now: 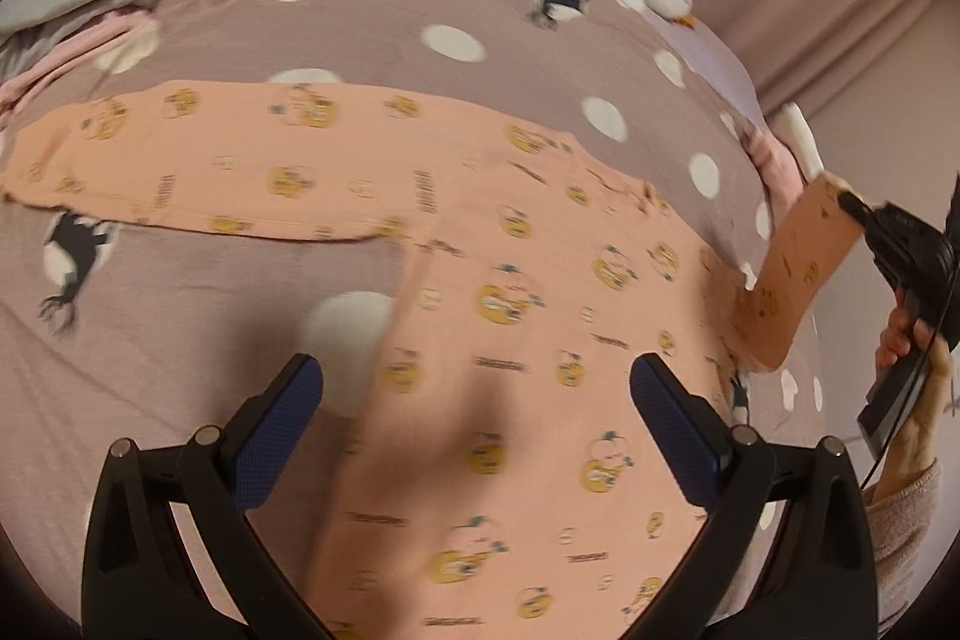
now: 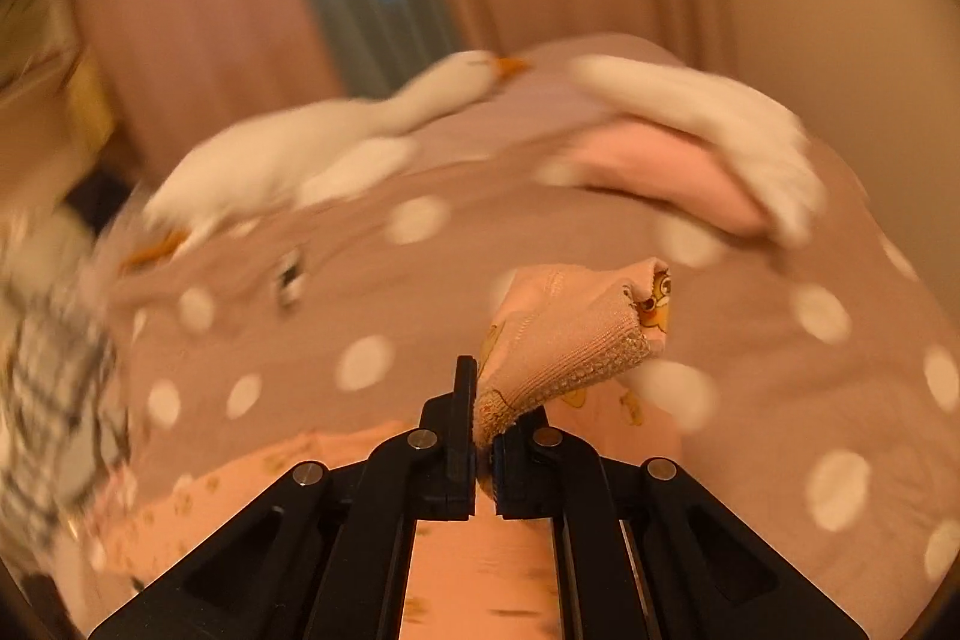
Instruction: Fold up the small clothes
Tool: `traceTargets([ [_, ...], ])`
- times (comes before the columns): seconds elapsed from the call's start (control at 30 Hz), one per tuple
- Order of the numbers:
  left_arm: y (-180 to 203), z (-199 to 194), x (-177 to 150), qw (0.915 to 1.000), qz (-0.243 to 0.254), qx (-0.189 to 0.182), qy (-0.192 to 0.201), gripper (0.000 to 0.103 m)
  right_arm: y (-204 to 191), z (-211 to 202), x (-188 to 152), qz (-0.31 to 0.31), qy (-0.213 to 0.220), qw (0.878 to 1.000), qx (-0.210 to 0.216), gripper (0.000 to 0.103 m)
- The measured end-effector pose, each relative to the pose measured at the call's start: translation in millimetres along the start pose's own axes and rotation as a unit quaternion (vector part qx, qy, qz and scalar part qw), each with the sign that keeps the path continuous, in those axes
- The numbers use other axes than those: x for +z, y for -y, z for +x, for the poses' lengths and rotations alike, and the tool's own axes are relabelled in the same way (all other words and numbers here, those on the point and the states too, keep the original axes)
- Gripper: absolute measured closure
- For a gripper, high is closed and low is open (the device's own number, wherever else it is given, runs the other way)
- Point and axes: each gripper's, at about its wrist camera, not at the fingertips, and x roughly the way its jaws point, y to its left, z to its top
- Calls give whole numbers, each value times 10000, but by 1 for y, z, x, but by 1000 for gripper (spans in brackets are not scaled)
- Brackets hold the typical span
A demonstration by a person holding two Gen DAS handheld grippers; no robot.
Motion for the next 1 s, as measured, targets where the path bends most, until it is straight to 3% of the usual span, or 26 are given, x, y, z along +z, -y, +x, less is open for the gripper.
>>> traceTargets([
  [0.17,-40,-13,5,9993,-284,203,115,1,-113,46,-40,-1403,-261,9898,-41,98],
  [0.27,-59,-15,7,9985,-437,284,141,1,-164,72,-87,-2202,-509,9741,-74,98],
  [0.43,-72,-12,10,9978,-575,306,111,1,-213,108,-159,-3282,-838,9404,-310,97],
  [0.5,-73,-9,12,9979,-608,209,66,1,-219,115,-177,-3473,-951,9326,-253,96],
  [0.57,-70,-6,17,9979,-640,13,60,1,-220,122,-190,-3587,-1252,9249,-118,81],
  [0.6,-68,-5,19,9979,-637,-29,81,1,-221,122,-192,-3585,-1366,9235,-40,68],
  [0.73,-51,-2,33,9982,-548,-94,235,1,-203,92,-184,-3168,-1324,9342,963,46],
  [0.87,-23,20,47,9974,-368,-613,48,1,-156,51,-166,-2478,-1171,9444,1814,41],
  [0.93,-7,32,52,9954,-242,-920,-114,1,-118,42,-154,-2000,-1075,9541,1955,41],
  [1.0,16,48,55,9921,-101,-1219,-277,1,-92,40,-148,-1639,-1004,9647,1803,41],
])
